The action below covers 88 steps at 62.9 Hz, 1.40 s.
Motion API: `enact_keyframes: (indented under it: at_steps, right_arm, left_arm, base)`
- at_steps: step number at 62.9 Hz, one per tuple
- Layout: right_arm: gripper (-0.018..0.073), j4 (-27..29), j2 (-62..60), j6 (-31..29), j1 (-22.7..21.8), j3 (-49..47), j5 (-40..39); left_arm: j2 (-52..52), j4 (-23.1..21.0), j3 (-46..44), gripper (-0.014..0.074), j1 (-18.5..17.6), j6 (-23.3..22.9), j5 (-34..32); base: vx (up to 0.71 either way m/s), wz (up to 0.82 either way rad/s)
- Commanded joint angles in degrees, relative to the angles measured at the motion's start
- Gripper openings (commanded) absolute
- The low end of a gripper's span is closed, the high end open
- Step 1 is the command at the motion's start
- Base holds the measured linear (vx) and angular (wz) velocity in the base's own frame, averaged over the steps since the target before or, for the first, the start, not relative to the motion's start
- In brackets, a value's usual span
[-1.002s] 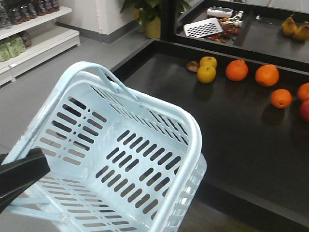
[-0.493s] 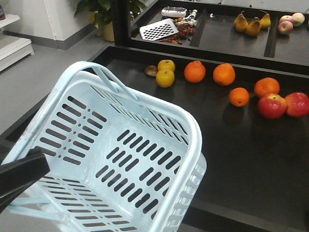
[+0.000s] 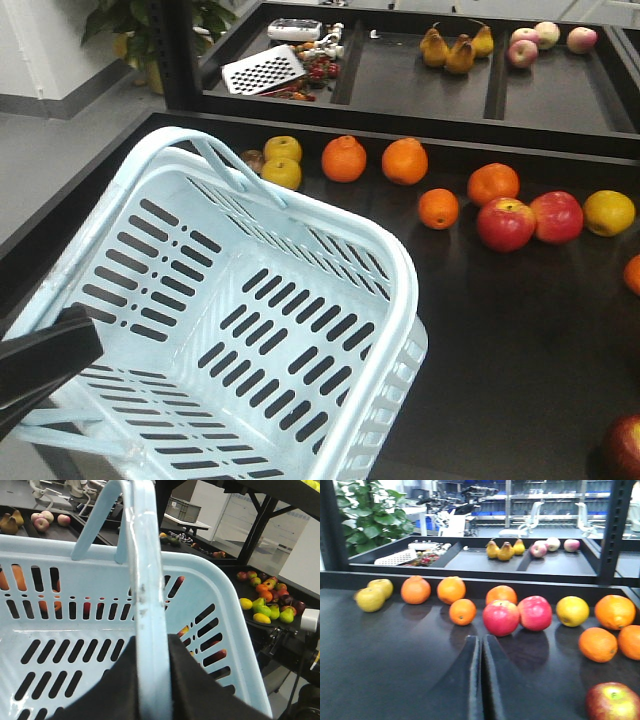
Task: Pick three apples into basket with both arms
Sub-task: 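Drive the base up to the apple table, basket held in left gripper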
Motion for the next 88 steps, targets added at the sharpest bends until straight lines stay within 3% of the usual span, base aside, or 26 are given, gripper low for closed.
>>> enact_keyframes:
  at_steps: [1,88]
  right_arm:
    - [-0.0004,-0.4,-0.7,-0.2,-0.2,0.8,-4.4]
    - [-0.0004,-0.4,-0.7,-0.2,-0.2,0.8,-4.4]
  left_arm:
    - [0.0,2.8,-1.7,-0.0006,-0.2,-0.6,2.1]
    - [0.0,2.8,-1.7,-0.0006,-0.2,-0.6,2.1]
  base:
    - [0.12,-0.22]
    - [0.08,-0.16]
